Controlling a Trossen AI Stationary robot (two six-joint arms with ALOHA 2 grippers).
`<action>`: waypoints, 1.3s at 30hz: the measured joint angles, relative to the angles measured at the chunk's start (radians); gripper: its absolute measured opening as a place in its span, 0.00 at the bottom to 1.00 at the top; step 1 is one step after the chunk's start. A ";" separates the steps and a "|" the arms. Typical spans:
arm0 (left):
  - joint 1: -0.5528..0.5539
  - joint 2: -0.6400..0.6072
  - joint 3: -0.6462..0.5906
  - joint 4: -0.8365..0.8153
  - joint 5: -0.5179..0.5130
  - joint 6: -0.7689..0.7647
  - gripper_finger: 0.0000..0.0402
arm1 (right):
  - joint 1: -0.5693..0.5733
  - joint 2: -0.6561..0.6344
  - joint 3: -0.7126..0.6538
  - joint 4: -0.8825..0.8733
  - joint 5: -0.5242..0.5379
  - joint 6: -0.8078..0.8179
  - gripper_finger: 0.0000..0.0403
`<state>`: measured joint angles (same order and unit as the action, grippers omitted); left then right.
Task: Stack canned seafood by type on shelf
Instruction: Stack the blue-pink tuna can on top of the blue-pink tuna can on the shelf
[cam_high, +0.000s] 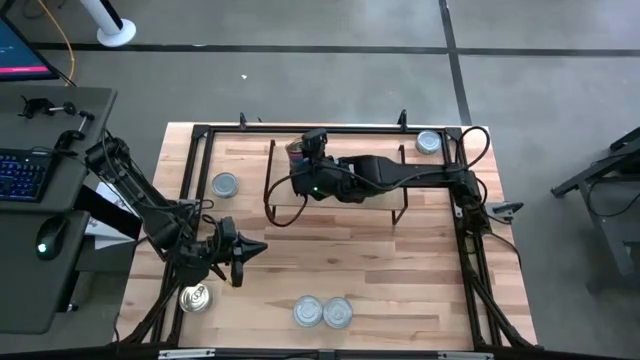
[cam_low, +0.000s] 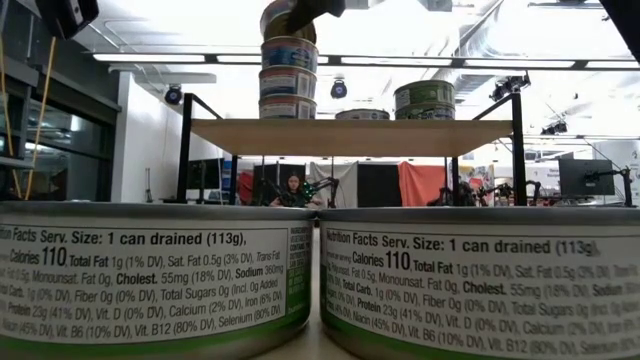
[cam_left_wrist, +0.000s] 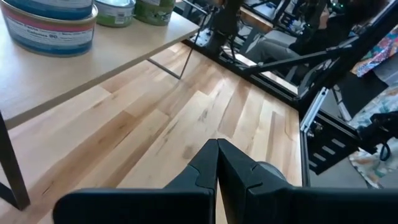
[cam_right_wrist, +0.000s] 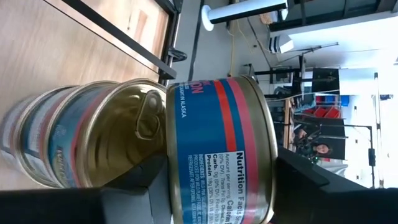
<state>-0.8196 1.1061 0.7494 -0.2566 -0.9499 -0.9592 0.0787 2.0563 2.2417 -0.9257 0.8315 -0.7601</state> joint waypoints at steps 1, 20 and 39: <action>0.000 0.000 0.000 0.000 0.004 0.000 0.00 | -0.001 0.000 0.000 0.000 0.001 0.000 0.48; 0.000 0.000 0.000 -0.004 0.032 0.019 0.00 | 0.000 0.001 0.000 -0.019 0.025 0.081 0.49; 0.000 0.000 0.000 -0.009 0.032 0.021 0.00 | 0.000 0.002 0.000 -0.020 0.025 0.107 0.57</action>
<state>-0.8196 1.1061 0.7494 -0.2653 -0.9176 -0.9386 0.0788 2.0583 2.2421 -0.9459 0.8562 -0.6534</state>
